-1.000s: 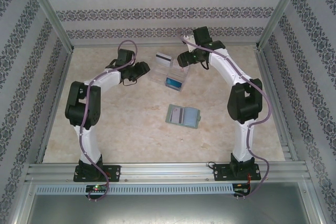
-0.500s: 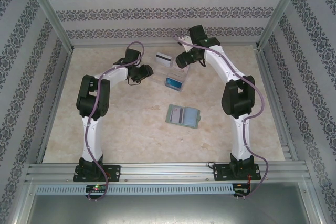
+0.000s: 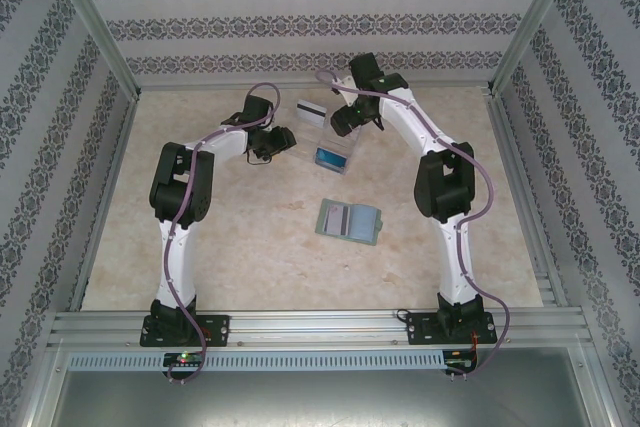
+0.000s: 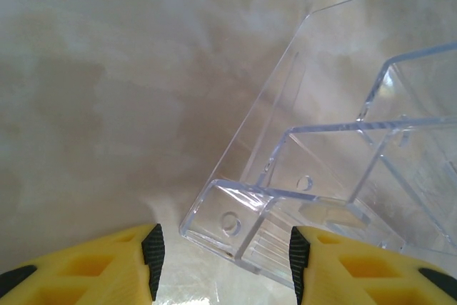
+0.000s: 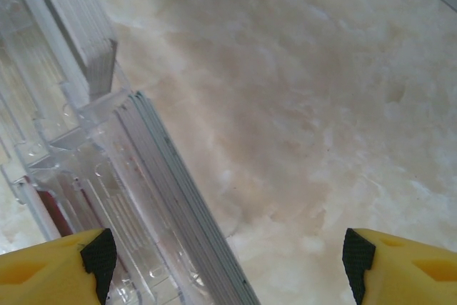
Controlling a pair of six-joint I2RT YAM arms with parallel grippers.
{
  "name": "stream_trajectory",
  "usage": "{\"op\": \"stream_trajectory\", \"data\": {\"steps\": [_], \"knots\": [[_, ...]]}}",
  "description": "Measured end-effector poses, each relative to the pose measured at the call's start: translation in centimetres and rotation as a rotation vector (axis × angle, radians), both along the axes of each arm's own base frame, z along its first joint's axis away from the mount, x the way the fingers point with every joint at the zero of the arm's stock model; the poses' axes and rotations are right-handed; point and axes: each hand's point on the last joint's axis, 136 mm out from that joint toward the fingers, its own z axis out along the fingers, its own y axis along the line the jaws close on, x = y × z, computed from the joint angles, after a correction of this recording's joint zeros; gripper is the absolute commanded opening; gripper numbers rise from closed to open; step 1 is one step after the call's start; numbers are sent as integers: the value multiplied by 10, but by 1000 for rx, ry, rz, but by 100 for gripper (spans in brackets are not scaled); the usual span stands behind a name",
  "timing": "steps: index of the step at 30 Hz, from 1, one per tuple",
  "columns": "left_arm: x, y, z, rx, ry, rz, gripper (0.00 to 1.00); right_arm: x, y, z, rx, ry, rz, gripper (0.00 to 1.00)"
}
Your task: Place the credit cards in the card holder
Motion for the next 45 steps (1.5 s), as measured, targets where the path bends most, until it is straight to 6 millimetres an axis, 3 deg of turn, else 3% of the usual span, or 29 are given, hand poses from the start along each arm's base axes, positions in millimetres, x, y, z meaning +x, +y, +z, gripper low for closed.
{"op": "stream_trajectory", "data": {"steps": [5,19,36,41,43,45], "knots": [[0,0,-1,0,-1,0,52,2,-4,-8,-23,6,-12,82],[0,0,-2,-2,-6,0,52,6,-5,-5,-26,-10,-27,73],[0,0,-2,-3,-8,0,52,11,-12,15,15,-45,-55,63],[0,0,-2,-3,-8,0,52,9,-8,16,38,-37,-44,54],[0,0,-2,-3,-8,0,52,9,-7,16,42,-35,-44,54],[0,0,-2,-3,-8,0,52,9,-6,17,50,-35,-43,66]]}}
